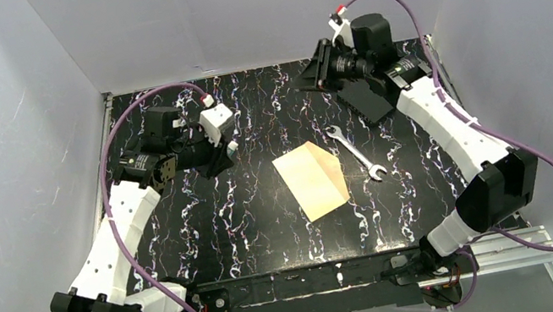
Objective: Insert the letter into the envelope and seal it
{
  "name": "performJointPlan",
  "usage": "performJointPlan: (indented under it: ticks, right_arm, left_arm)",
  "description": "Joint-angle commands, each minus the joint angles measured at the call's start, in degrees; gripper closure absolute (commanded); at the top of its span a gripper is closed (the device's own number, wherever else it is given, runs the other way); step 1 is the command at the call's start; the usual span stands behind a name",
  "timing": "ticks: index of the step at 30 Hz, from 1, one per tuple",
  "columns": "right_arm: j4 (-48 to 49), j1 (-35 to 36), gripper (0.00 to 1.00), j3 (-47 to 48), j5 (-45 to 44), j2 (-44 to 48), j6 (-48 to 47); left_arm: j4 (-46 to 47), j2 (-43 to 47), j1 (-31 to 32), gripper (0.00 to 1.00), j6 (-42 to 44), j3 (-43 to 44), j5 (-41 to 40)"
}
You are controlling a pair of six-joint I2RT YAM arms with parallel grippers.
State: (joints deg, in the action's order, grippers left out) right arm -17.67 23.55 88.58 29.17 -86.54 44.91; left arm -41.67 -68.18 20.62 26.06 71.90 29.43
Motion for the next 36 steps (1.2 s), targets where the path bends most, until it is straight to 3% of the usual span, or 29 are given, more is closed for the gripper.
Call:
performJointPlan:
  ticks: [1, 5, 13, 18, 26, 32, 36]
  right_arm:
    - [-24.3, 0.5, 0.99, -1.4, -21.0, 0.5, -15.0]
    - [-29.2, -0.5, 0.99, -11.7, -41.3, 2.8, -18.9]
    - [-18.7, -4.9, 0.99, -28.1, -50.8, 3.5, -17.9]
    - [-6.4, -6.2, 0.99, -33.2, -51.7, 3.9, -17.8]
    - [1.1, -8.9, 0.98, -33.9, -50.4, -5.0, -21.6]
    - [2.8, -9.7, 0.81, -33.9, -47.0, -7.6, -22.9]
    - [2.7, -9.8, 0.75, -34.1, -46.6, -8.8, -22.8]
  left_arm:
    - [6.5, 1.6, 0.0, 1.0, -8.4, -0.5, 5.8]
    - [16.1, 4.8, -0.1, 1.0, -16.9, -4.3, 9.5]
    - [29.0, 7.2, -0.1, 1.0, -28.1, -7.9, 13.3]
    - [28.9, 5.8, 0.0, 1.0, -29.7, -6.9, 14.6]
    - [29.1, 5.5, 0.0, 1.0, -30.6, -7.0, 14.6]
    - [28.8, 5.1, -0.1, 1.0, -31.0, -7.0, 14.7]
    - [28.6, 5.2, -0.1, 1.0, -31.0, -7.2, 14.4]
